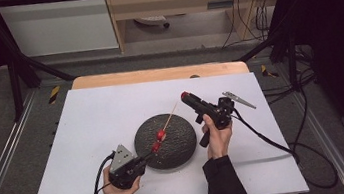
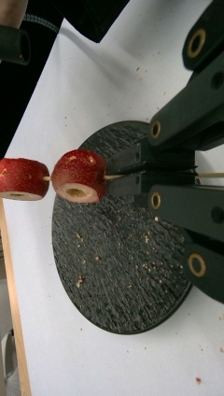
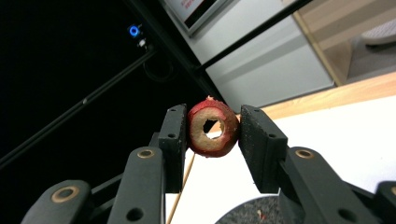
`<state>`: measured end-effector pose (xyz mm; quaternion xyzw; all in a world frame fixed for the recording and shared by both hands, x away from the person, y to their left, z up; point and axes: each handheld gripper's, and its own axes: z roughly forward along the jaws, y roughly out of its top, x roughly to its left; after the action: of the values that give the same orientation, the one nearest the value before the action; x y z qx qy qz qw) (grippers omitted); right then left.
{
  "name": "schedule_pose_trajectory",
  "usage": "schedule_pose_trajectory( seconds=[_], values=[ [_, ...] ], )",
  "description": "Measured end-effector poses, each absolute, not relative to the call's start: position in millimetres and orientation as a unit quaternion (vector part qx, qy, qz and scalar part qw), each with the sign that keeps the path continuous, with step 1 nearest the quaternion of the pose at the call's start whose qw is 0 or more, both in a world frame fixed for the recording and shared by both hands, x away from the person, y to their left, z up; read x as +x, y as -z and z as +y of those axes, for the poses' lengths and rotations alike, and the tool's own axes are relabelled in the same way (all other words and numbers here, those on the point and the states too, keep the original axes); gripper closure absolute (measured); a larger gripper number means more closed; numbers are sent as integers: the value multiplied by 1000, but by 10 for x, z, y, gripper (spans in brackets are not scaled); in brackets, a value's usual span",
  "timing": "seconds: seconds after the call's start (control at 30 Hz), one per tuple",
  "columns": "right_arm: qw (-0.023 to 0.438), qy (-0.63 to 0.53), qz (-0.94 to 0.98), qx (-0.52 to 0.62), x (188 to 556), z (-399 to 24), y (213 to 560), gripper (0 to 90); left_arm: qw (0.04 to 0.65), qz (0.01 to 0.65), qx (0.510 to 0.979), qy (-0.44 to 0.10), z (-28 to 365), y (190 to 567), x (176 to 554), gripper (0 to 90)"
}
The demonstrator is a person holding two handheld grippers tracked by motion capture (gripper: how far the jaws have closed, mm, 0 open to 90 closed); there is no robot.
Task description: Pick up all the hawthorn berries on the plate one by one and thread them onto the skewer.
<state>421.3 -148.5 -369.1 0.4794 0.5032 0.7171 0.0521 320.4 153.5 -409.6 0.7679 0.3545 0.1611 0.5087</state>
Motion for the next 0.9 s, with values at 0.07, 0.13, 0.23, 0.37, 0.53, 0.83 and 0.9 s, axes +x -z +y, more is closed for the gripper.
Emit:
schedule_pose_trajectory(
  seconds=[0.07,0.13,0.23,0.37,0.53,0.83,0.9],
  values=[
    [50,-719,500,480,4219,-1482,3690,632,510,354,768,-159,1518,4092,3201,883],
    [55,-722,494,480,4237,-1482,3695,633,510,353,768,-159,1497,4090,3197,883],
    [59,-727,487,481,4247,-1480,3697,633,512,353,767,-157,1476,4090,3195,883],
    [60,-733,480,479,4257,-1478,3695,633,514,353,766,-157,1453,4093,3191,883],
    [59,-738,473,478,4266,-1467,3706,633,518,351,765,-154,1413,4083,3187,883],
    [60,-746,463,475,4265,-1451,3715,633,524,355,760,-149,1380,4072,3199,882],
    [60,-745,465,475,4259,-1449,3722,633,525,358,758,-149,1378,4073,3202,882]
  ],
)
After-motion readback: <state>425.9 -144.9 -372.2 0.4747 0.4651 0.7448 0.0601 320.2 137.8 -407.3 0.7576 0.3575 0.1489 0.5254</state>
